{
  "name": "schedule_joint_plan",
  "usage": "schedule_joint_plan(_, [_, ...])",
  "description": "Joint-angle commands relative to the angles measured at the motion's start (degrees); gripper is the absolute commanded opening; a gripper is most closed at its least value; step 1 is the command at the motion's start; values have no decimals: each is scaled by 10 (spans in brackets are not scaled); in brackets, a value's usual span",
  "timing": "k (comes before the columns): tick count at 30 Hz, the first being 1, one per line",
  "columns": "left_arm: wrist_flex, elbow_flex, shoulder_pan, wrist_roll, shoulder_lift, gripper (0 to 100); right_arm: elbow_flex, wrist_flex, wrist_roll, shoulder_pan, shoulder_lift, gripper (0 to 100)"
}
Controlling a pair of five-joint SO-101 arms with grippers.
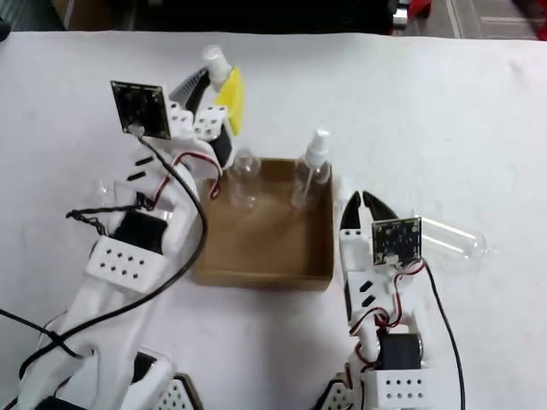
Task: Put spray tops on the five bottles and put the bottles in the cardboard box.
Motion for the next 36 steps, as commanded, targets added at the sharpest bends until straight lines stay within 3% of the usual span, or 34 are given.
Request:
schedule_joint_plan(1, [-17,-4,3,3,-17,22,13,-8,8,0,-3,15])
schedule_joint_plan(6, [-20,26,7,-4,-17,23,13,-8,10,0,-3,15])
schedule_joint_plan(11, [-21,51,8,-60,-17,23,13,-8,10,1,-3,15])
schedule_joint_plan(26, [-20,69,38,-63,-12,23,13,-9,11,1,-3,15])
schedule_joint_plan(36, [-67,62,30,-62,82,22,13,-8,11,1,-3,15])
